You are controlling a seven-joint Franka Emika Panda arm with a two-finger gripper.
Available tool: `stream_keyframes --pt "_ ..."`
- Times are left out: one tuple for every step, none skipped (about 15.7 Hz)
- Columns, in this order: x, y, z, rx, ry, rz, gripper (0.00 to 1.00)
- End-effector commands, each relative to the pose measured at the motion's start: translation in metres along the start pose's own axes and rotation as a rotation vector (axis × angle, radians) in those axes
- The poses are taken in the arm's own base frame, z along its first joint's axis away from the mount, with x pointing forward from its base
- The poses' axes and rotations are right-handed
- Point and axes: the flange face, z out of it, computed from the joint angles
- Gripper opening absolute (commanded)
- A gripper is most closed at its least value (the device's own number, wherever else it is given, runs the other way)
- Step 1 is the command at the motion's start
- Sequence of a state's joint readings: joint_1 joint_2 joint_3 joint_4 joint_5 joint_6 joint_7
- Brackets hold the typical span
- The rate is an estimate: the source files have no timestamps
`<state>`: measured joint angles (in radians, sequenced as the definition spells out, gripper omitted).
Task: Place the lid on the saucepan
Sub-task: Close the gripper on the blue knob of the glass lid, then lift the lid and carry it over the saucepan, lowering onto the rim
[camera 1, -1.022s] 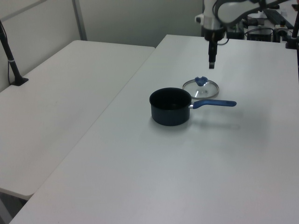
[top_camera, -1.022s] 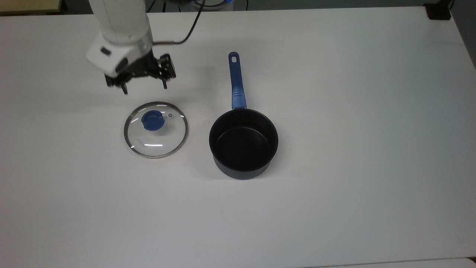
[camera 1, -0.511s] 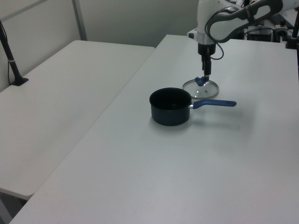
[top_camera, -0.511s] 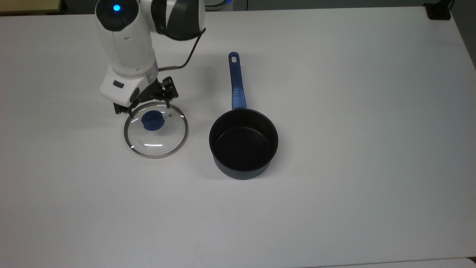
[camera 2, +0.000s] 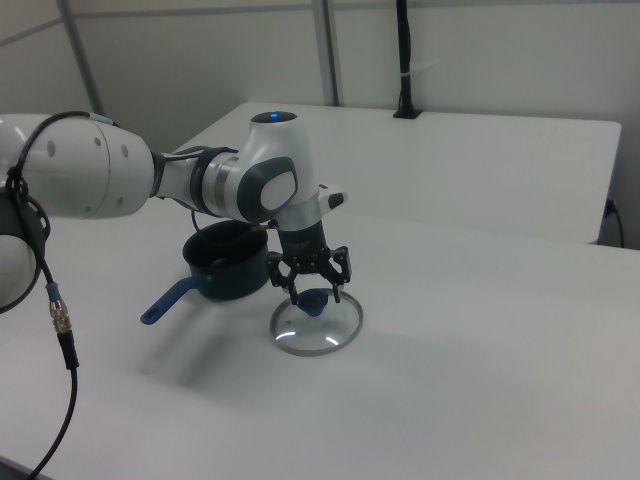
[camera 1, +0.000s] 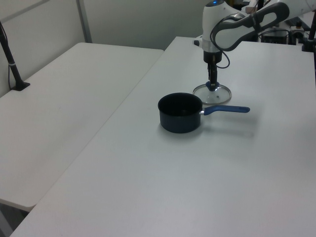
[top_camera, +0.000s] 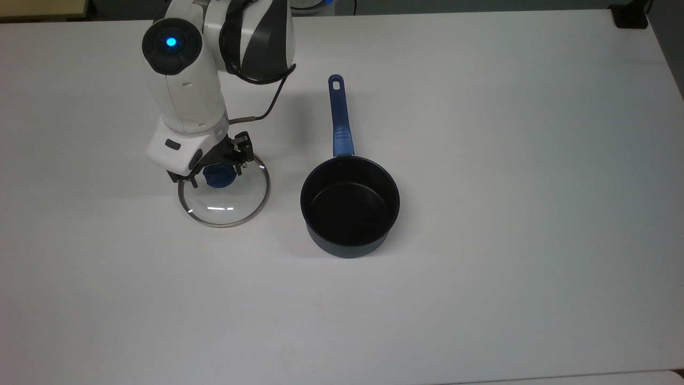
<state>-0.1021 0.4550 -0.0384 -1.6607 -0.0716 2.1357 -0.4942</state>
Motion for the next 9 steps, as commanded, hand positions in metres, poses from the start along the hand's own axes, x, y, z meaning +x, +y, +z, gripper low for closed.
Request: stream_keyframes --pt "0.005 -0.002 -0.001 -0.013 0.006 0.007 0.72" --pt "0.004 -0.003 -0.001 -0.008 0.000 0.007 0.67" --pt "0.002 -0.004 0.001 0.000 -0.012 0.008 0.65" --pt "-0.001 -0.005 0.001 0.009 -0.031 0.008 0.61" --pt "-0.003 -0.006 -0.002 0.016 -0.045 0.008 0.59" --pt "-0.005 -0.005 -0.005 0.019 -0.050 0.013 0.54" --pt "-0.005 -0.006 -0.010 0.025 -0.054 0.026 0.52" --pt "-0.006 -0.007 -0.021 0.027 -0.050 0.062 0.50" --pt "-0.003 -0.006 -0.040 0.018 -0.030 0.114 0.50"
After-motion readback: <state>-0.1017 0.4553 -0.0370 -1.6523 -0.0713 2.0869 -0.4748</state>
